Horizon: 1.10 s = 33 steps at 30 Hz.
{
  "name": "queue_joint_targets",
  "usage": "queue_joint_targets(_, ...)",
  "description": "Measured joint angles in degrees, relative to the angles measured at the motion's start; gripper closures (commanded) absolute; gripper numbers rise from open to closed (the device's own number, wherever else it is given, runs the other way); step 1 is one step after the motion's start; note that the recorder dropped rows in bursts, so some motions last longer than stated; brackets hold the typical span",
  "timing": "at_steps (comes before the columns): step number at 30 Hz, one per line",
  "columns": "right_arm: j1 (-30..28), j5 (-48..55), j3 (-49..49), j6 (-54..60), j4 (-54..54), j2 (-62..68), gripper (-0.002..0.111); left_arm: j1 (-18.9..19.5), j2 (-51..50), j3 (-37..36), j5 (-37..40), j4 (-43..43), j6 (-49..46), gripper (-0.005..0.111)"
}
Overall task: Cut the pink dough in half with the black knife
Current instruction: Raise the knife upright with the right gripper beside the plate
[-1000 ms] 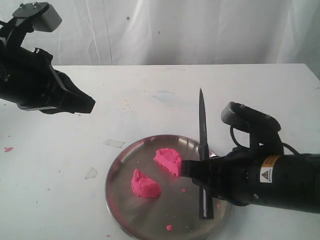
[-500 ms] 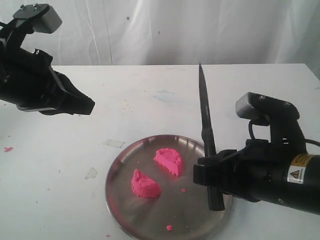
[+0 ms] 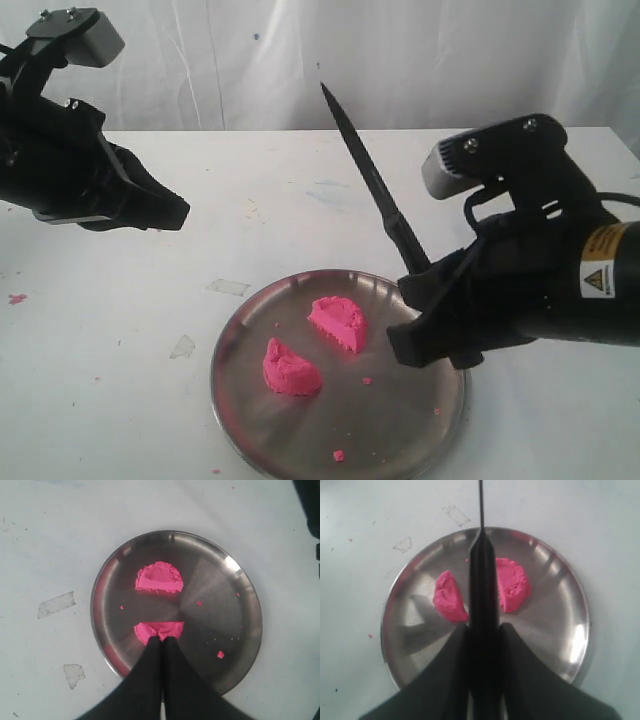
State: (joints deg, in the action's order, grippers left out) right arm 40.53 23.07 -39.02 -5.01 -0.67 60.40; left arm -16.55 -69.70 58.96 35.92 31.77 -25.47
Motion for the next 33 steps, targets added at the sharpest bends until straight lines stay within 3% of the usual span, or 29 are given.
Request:
queue_joint_targets(5,-4.6,1.1,-1.3,3.4,-8.1,0.0,0.108,0.0,0.0,0.0,0.0,0.0,0.0,0.107)
queue_joint_targets(12,-13.3,4.1,0.7,28.9,-36.9,0.0,0.108,0.0,0.0,0.0,0.0,0.0,0.0,0.107)
queue_joint_targets(23,-15.6,4.6,12.0,56.3,-74.8,2.1,0.108,0.0,0.0,0.0,0.0,0.0,0.0,0.107)
queue_joint_targets(33,-15.6,-1.1,15.6,58.4,-81.7,7.0,0.108,0.0,0.0,0.0,0.0,0.0,0.0,0.107)
